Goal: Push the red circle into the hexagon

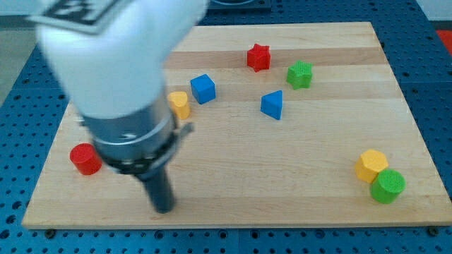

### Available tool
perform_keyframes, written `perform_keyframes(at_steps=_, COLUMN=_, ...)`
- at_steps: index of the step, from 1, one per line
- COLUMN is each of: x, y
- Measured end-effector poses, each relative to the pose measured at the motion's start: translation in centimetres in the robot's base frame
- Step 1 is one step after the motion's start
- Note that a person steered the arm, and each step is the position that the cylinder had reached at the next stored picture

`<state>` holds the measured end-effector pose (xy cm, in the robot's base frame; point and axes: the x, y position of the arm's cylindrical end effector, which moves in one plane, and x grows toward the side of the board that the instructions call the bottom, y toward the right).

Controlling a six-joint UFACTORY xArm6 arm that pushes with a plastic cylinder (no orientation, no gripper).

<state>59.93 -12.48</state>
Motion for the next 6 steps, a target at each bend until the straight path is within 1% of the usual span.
perform_keyframes(at_steps=1, x=-0.3, y=-6.2)
perform_keyframes(at_steps=3, x=-3.5, y=-14.9)
perform_keyframes(at_steps=4, x=-5.8, y=-15.9)
perform_keyframes(at_steps=5, x=-7.5, y=-14.3)
perform_keyframes(at_steps=6, x=-7.5, y=-11.1)
